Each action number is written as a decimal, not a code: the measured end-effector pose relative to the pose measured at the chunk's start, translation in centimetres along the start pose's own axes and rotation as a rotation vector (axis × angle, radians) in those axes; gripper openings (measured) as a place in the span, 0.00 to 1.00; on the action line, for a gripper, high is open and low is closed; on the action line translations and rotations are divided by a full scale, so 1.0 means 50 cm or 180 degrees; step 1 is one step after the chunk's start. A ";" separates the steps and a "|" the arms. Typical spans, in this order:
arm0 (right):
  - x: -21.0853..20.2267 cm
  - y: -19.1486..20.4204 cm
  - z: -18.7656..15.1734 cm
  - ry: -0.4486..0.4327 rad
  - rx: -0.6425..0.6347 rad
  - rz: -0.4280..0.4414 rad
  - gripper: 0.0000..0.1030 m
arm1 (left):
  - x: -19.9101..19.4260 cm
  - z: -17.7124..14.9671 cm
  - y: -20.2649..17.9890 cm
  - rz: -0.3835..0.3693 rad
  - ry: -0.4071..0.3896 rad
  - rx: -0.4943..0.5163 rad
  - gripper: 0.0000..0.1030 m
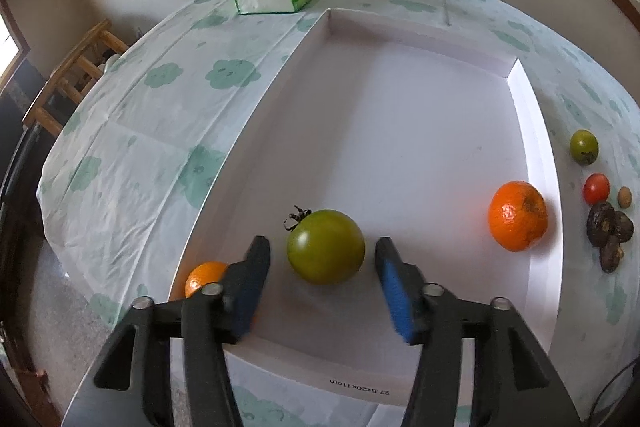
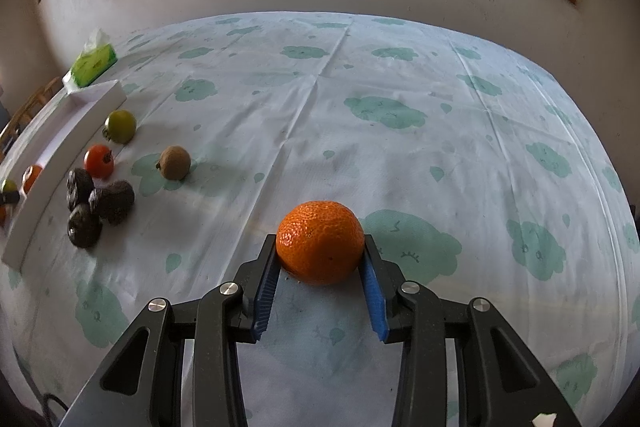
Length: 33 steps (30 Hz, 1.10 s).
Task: Organize fruits
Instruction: 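Carry the green tomato with the left tool into the tray and open, then carry the second tangerine with the right tool into the tray and open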
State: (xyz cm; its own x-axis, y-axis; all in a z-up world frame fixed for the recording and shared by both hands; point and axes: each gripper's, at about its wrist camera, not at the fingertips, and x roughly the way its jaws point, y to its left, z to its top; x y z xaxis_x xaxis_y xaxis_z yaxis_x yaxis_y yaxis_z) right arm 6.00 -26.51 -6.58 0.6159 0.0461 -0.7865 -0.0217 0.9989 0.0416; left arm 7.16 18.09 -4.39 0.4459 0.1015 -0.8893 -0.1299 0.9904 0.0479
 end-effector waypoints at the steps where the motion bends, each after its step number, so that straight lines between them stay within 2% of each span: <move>1: -0.002 -0.001 0.002 -0.0009 0.0019 0.0017 0.35 | -0.001 0.000 0.000 -0.0005 -0.0008 0.0009 0.55; 4: -0.014 0.010 0.015 -0.0020 0.0000 0.0023 0.35 | -0.011 0.002 0.001 -0.0024 -0.0049 -0.0003 0.56; 9: -0.050 0.070 0.042 -0.0140 -0.0182 0.0257 0.35 | -0.047 0.001 0.005 -0.0157 -0.0186 -0.0064 0.57; 12: -0.065 0.128 0.055 -0.0161 -0.0350 0.0491 0.35 | -0.066 -0.001 0.012 -0.0176 -0.0279 -0.0116 0.62; 15: -0.077 0.192 0.062 -0.0143 -0.0436 0.0839 0.35 | -0.079 -0.003 0.018 -0.0161 -0.0313 -0.0142 0.63; 19: -0.091 0.282 0.064 -0.0134 -0.0691 0.1096 0.35 | -0.094 -0.009 0.031 -0.0063 -0.0364 -0.0191 0.64; 24: -0.104 0.399 0.067 -0.0135 -0.1081 0.1395 0.35 | -0.104 -0.020 0.057 -0.0090 -0.0362 -0.0294 0.65; 29: -0.103 0.489 0.060 -0.0082 -0.1357 0.1594 0.35 | -0.111 -0.037 0.084 -0.0016 -0.0360 -0.0364 0.66; 33: -0.095 0.545 0.047 -0.0023 -0.1508 0.1668 0.35 | -0.108 -0.044 0.123 0.0032 -0.0335 -0.0539 0.66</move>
State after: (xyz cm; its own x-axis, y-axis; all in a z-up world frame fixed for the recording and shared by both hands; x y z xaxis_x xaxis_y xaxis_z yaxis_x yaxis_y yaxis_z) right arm 4.34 0.44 -0.24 0.4358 0.5236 -0.7321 -0.6564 0.7414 0.1396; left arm 2.01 23.44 -0.32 0.5328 0.1294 -0.8363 -0.2780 0.9601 -0.0285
